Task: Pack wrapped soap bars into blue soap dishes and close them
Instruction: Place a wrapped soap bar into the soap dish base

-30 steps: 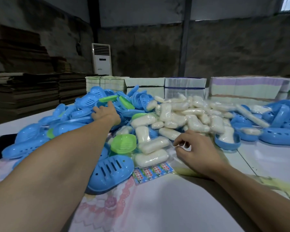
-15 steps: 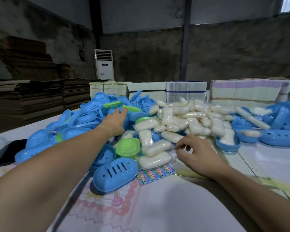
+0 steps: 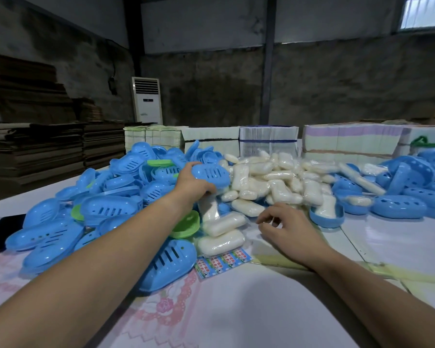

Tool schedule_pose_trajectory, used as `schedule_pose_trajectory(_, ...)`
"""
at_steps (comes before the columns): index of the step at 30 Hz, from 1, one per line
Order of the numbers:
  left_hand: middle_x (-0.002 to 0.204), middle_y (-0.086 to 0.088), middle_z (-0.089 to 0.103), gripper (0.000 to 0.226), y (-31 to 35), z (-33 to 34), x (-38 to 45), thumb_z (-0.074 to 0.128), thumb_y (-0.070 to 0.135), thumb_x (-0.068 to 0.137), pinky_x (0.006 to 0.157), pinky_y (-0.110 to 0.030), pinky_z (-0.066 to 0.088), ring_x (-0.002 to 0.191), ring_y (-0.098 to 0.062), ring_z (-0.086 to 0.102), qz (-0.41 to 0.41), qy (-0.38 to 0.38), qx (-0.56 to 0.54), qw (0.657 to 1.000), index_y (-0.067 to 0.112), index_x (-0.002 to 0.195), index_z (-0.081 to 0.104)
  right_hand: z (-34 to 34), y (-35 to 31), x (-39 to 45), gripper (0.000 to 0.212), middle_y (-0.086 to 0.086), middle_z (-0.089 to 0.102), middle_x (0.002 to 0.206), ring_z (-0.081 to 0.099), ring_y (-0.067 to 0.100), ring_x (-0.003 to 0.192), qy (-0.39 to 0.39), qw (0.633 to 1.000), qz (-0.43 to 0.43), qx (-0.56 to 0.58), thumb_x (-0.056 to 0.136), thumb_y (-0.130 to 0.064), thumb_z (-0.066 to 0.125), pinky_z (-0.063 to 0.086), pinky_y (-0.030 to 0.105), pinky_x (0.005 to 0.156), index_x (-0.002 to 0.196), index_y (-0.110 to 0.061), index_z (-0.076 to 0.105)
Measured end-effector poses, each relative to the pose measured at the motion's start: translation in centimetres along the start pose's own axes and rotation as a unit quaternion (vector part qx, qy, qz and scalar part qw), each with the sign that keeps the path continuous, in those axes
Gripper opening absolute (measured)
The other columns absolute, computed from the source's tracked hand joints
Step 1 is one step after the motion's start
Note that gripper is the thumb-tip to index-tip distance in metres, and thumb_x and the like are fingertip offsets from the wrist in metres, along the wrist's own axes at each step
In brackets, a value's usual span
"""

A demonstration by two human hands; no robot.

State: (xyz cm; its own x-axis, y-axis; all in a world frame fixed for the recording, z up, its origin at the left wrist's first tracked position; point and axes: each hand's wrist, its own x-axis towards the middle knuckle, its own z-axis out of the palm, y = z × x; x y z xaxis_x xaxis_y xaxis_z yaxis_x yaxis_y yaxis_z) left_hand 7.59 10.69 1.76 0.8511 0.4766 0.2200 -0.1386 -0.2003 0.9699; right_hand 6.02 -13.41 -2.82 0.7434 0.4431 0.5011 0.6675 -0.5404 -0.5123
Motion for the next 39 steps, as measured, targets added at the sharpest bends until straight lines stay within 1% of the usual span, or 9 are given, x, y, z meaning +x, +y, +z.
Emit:
schedule_pose_trajectory(4, 0.124, -0.005, 0.038, 0.054, 0.1, 0.7, -0.4, 0.082, 0.027, 0.072, 0.087, -0.040, 0.047, 0.112, -0.032, 0.051, 0.094, 0.040, 0.366, 0.925, 0.022, 0.119, 0.055, -0.1, 0.6, 0.1, 0.021, -0.012, 0.062, 0.087, 0.054, 0.000, 0.082, 0.015, 1.000, 0.009, 0.008, 0.081, -0.020, 0.065, 0.039, 0.011, 0.068, 0.075, -0.040, 0.063)
schedule_pose_trajectory(10, 0.143, 0.001, 0.038, 0.029, -0.1, 1.2, -1.6, 0.075, 0.032, 0.081, 0.097, -0.044, 0.035, 0.132, -0.030, 0.029, 0.193, 0.050, 0.419, 0.886, 0.027, 0.110, 0.069, 0.1, 1.6, 0.5, 0.023, -0.011, 0.060, 0.087, 0.055, 0.004, 0.081, 0.060, 0.997, 0.042, 0.008, 0.080, -0.018, 0.065, 0.042, 0.026, 0.074, 0.077, -0.040, 0.063)
schedule_pose_trajectory(15, 0.132, 0.001, 0.044, 0.029, 0.4, 2.2, -4.2, 0.067, -0.001, 0.085, 0.100, -0.031, 0.033, 0.126, -0.021, 0.040, 0.284, 0.031, 0.233, 0.929, 0.028, 0.085, 0.067, -0.6, 2.6, 0.9, 0.027, -0.010, 0.057, 0.092, 0.054, 0.014, 0.092, 0.125, 0.986, 0.108, -0.026, 0.085, -0.020, 0.060, 0.042, 0.031, 0.078, 0.110, -0.028, 0.065)
schedule_pose_trajectory(20, 0.104, -0.009, 0.061, 0.041, 1.7, 4.6, -7.0, 0.056, -0.011, 0.091, 0.086, -0.029, 0.051, 0.099, -0.024, 0.062, 0.083, -0.033, -0.111, 0.990, 0.027, 0.081, 0.065, -1.7, 2.8, 2.4, 0.044, 0.004, 0.053, 0.122, 0.048, 0.027, 0.114, 0.108, 0.978, 0.151, -0.094, 0.093, -0.040, 0.053, 0.047, 0.045, 0.092, 0.136, -0.038, 0.046)
schedule_pose_trajectory(25, 0.100, -0.017, 0.059, 0.046, 2.9, 5.2, -8.2, 0.040, -0.023, 0.092, 0.082, -0.031, 0.061, 0.076, -0.023, 0.073, -0.130, -0.147, -0.374, 0.906, 0.014, 0.092, 0.067, -1.1, 3.6, 5.0, 0.051, 0.009, 0.048, 0.134, 0.035, 0.034, 0.117, -0.008, 0.938, 0.132, -0.321, 0.097, -0.051, 0.037, 0.036, 0.044, 0.094, 0.147, -0.046, 0.029)
schedule_pose_trajectory(31, 0.090, -0.018, 0.056, 0.009, 3.8, 5.3, -9.3, 0.061, -0.004, 0.086, 0.091, -0.043, 0.059, 0.087, -0.031, 0.068, -0.222, -0.117, -0.466, 0.849, 0.000, 0.094, 0.061, 0.4, 4.5, 4.6, 0.036, 0.008, 0.056, 0.121, 0.039, 0.032, 0.110, 0.059, 0.904, 0.080, -0.417, 0.096, -0.045, 0.040, 0.036, 0.042, 0.085, 0.133, -0.041, 0.041)
schedule_pose_trajectory(34, 0.094, -0.014, 0.063, 0.012, 3.8, 5.4, -9.3, 0.063, 0.010, 0.091, 0.094, -0.046, 0.057, 0.096, -0.033, 0.068, -0.205, -0.103, -0.449, 0.864, 0.001, 0.099, 0.064, -0.6, 4.7, 4.4, 0.034, 0.009, 0.058, 0.114, 0.043, 0.031, 0.105, 0.067, 0.927, 0.084, -0.358, 0.096, -0.040, 0.044, 0.040, 0.042, 0.085, 0.130, -0.038, 0.043)
schedule_pose_trajectory(37, 0.108, -0.017, 0.063, 0.024, 3.7, 5.6, -9.4, 0.054, -0.003, 0.097, 0.082, -0.040, 0.060, 0.106, -0.032, 0.066, -0.189, -0.084, -0.437, 0.875, 0.004, 0.119, 0.062, -2.1, 3.6, 4.2, 0.024, 0.010, 0.064, 0.099, 0.056, 0.032, 0.096, 0.138, 0.978, 0.122, -0.097, 0.097, -0.035, 0.047, 0.047, 0.043, 0.084, 0.121, -0.035, 0.053)
schedule_pose_trajectory(39, 0.113, -0.019, 0.056, 0.043, 3.5, 5.6, -9.5, 0.044, -0.014, 0.096, 0.074, -0.036, 0.060, 0.099, -0.032, 0.066, -0.186, -0.063, -0.422, 0.885, 0.015, 0.127, 0.054, -3.0, 2.6, 4.0, 0.016, 0.005, 0.065, 0.098, 0.061, 0.025, 0.088, 0.191, 0.970, 0.137, 0.062, 0.098, -0.036, 0.047, 0.050, 0.042, 0.081, 0.112, -0.038, 0.054)
